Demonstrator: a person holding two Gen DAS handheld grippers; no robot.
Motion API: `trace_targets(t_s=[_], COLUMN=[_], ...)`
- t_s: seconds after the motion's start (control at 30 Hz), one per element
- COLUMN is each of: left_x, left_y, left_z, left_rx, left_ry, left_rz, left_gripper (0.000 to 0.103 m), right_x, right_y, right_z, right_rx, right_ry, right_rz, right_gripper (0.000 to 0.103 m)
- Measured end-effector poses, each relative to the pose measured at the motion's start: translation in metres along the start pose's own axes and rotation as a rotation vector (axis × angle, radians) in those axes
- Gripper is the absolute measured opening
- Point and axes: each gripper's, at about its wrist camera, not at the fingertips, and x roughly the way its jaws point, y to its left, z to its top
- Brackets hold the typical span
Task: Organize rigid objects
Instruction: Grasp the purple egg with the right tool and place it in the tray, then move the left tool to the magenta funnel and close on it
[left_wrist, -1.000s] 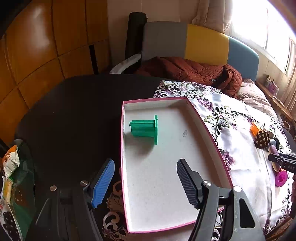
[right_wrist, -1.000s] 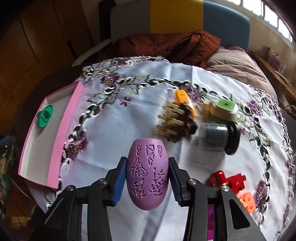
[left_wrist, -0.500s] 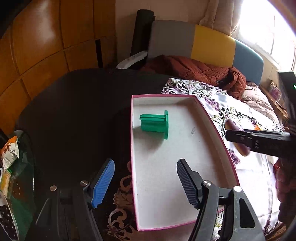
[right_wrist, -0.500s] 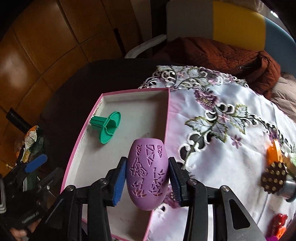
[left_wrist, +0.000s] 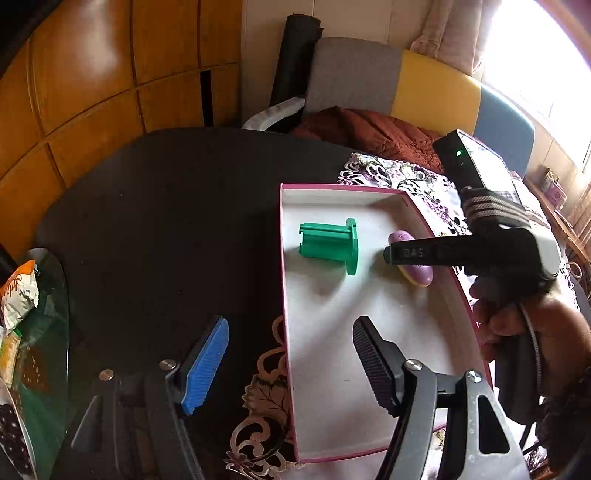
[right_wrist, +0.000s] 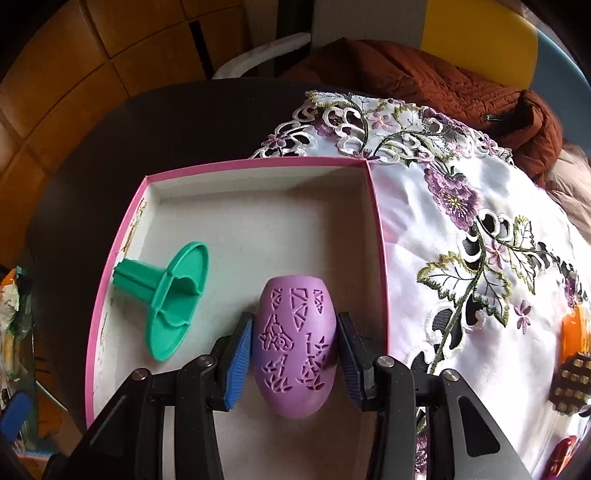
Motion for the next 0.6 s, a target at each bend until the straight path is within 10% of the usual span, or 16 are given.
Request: trace_targets(t_s=[0.6], left_x=[-0.014], left_y=[-0.007], left_z=[-0.002], left_rx=[0.017], left_ry=[-0.023], left_rz=[-0.004], left_gripper=[0.071], right_x=[-0.086], right_y=[-0.013], right_z=[-0.035], right_rx=[0.010], right_ry=[-0.240], right_rz=[0.032], right_gripper=[0.074])
